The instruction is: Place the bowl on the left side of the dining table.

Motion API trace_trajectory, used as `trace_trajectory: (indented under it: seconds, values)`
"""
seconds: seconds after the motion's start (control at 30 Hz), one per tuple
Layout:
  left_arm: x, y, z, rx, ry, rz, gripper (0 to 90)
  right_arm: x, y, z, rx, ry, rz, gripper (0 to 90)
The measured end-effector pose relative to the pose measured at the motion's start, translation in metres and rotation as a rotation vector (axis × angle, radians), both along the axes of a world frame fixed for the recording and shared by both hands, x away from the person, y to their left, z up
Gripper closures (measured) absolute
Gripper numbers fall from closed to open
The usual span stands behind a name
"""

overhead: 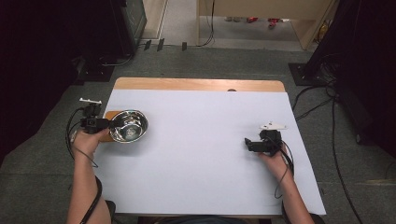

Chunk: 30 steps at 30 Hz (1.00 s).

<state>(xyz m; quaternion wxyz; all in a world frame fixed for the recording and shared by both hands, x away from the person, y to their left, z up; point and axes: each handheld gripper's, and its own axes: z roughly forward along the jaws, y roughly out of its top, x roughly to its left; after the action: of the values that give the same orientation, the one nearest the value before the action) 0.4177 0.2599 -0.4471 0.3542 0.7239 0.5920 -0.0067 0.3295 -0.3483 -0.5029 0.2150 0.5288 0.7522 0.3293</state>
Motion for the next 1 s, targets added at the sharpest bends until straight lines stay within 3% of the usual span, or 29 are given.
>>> trace_trajectory:
  seconds: [1.0]
  values:
    - [0.007, 0.02, -0.008, 0.023, -0.008, 0.105, 87.2, 0.0, 0.0, 0.0, -0.001, -0.001, 0.0, 11.4]
